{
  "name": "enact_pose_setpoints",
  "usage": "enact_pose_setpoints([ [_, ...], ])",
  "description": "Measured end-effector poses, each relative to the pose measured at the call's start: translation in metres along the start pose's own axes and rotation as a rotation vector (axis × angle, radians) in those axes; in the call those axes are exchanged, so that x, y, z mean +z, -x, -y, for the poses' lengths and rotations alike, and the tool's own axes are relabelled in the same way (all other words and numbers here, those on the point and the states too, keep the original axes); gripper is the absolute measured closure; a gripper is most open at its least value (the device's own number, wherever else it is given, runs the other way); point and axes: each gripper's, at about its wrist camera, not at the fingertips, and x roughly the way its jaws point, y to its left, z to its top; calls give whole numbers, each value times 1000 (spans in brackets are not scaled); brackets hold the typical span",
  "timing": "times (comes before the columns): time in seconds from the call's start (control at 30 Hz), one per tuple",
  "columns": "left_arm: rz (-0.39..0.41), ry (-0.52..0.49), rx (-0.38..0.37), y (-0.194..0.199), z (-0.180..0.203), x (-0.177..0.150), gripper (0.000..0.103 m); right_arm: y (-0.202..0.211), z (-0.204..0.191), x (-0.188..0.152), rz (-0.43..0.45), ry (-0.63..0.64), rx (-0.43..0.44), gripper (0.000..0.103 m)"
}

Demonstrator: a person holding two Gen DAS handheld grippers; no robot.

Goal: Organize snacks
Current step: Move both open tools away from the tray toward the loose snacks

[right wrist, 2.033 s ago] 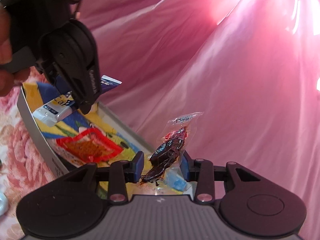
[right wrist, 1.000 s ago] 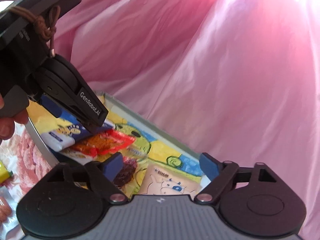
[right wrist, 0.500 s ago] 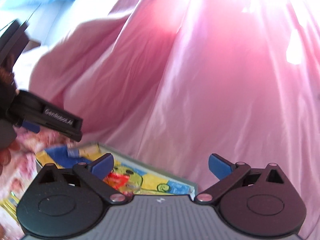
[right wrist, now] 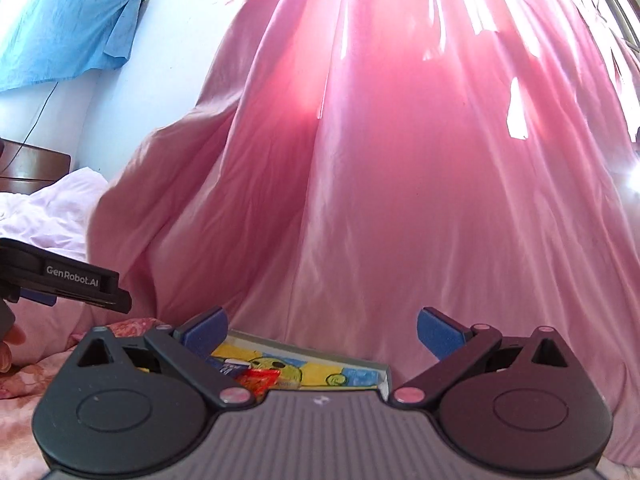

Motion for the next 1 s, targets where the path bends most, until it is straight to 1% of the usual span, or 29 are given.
enact_pose_setpoints([
  [0.13, -7, -18, 0, 22, -4, -12, 3, 24, -4, -7, -16, -12, 10, 0],
  [0.23, -27, -23, 2, 35, -7, -24, 3, 39, -9, -13, -39, -18, 21, 0],
  [0.47, -80, -60, 18, 60, -15, -65, 3, 65, -20, -35, -163, -32, 43, 0],
  [0.67, -151, -90, 27, 68, -21, -95, 3, 86, -28, -54, -241, -17, 43, 0],
  [0.9, -215, -143, 33, 67, -23, -115, 3, 98, -36, -69, -324, -6, 65, 0],
  [1.0, -272, -158, 28, 60, -22, -123, 3, 97, -39, -78, -382, -12, 88, 0],
])
